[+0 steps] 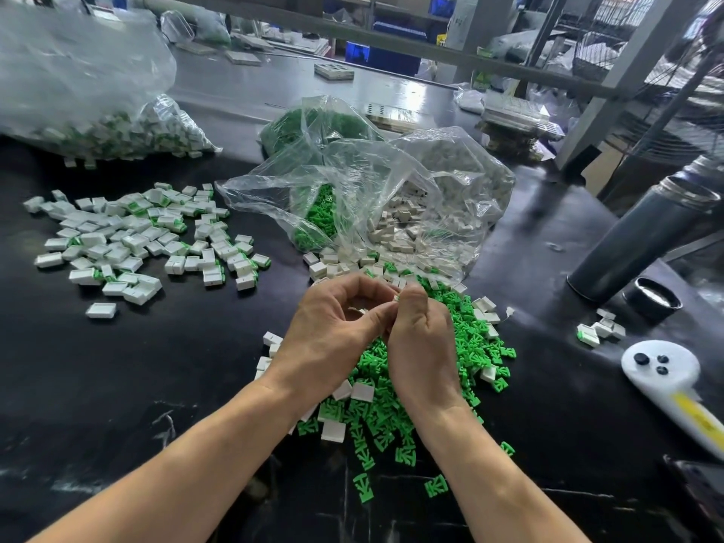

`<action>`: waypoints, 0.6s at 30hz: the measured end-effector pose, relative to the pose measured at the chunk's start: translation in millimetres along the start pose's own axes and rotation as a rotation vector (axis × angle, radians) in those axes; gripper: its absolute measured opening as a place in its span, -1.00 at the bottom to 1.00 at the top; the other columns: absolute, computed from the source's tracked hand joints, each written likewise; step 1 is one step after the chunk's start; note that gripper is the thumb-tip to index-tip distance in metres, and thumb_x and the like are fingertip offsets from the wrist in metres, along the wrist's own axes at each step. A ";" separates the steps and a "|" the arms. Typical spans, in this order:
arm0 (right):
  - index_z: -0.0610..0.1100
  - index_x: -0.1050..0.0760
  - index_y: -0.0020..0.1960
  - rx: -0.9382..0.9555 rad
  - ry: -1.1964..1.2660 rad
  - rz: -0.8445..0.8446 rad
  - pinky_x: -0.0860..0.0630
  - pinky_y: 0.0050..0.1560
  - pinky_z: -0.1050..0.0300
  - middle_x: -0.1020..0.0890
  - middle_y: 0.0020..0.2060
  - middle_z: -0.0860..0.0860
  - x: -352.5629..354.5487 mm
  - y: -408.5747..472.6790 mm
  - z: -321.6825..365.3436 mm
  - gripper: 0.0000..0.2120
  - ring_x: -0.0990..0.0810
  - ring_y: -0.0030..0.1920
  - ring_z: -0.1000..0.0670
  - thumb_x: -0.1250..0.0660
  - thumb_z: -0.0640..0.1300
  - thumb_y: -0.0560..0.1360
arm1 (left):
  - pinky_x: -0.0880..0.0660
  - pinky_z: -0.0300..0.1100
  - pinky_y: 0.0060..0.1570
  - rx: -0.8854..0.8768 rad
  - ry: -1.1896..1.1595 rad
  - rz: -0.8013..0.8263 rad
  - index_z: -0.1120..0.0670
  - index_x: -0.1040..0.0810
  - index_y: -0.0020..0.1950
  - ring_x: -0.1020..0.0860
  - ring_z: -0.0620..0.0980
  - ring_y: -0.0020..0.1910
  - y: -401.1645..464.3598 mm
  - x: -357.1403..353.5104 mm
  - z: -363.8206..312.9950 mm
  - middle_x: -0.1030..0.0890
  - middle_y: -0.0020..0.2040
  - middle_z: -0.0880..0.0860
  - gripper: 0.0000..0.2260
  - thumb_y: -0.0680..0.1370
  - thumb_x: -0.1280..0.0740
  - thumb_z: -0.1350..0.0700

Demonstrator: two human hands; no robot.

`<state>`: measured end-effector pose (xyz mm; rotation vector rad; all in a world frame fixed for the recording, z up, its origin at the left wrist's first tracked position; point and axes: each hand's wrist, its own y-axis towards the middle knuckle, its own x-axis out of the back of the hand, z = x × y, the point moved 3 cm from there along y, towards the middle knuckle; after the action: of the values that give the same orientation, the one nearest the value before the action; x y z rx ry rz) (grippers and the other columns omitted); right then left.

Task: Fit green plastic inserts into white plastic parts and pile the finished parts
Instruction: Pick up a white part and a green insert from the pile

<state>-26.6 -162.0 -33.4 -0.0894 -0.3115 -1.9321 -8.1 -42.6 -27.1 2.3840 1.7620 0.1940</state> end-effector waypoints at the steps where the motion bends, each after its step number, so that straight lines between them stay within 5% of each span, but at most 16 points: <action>1: -0.09 -0.74 -0.03 0.000 0.001 0.001 -0.63 -0.07 0.23 -0.76 -0.16 0.08 -0.1 0.2 -0.4 -0.45 -0.71 -0.09 0.16 0.01 0.09 0.60 | -0.64 -0.08 -0.01 0.001 0.000 0.000 0.09 -0.69 -0.03 -0.71 0.06 -0.06 -0.1 -0.1 -0.1 -0.74 -0.04 0.04 -0.96 0.54 -0.50 0.16; 9: -0.06 -0.73 0.03 -0.008 0.051 0.066 -0.64 0.11 0.04 -0.76 -0.09 0.04 -2.4 -2.0 -1.9 -0.41 -0.72 0.01 0.09 0.03 0.19 0.65 | -0.65 0.02 0.05 0.004 -0.005 -0.007 0.08 -0.68 -0.01 -0.71 0.06 -0.05 -0.5 1.0 -1.6 -0.74 -0.05 0.04 -0.94 0.54 -0.51 0.14; 13: 0.06 -0.58 -0.26 -0.023 0.020 0.033 -0.41 -0.28 0.11 -0.57 -0.42 0.15 6.4 -2.9 -0.9 -0.40 -0.50 -0.39 0.16 0.01 0.39 0.62 | -0.64 -0.01 0.07 0.004 0.003 -0.057 0.08 -0.66 -0.01 -0.71 0.05 -0.03 1.1 6.1 -2.0 -0.74 -0.06 0.04 -0.90 0.52 -0.52 0.14; 18: 0.04 -0.60 -0.04 0.183 0.045 0.002 -0.48 -0.24 0.11 -0.65 -0.23 0.06 18.6 -1.6 6.3 -0.77 -0.56 -0.25 0.11 -0.28 0.14 0.64 | -0.61 -0.24 -0.13 -0.011 0.018 -0.085 0.05 -0.65 -0.02 -0.68 -0.05 -0.17 2.8 9.7 -2.7 -0.72 -0.16 -0.01 -0.91 0.52 -0.51 0.13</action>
<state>-35.7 -176.6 -23.7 0.0740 -0.4569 -1.8922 -3.2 -34.0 -23.8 2.3014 1.8613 0.2134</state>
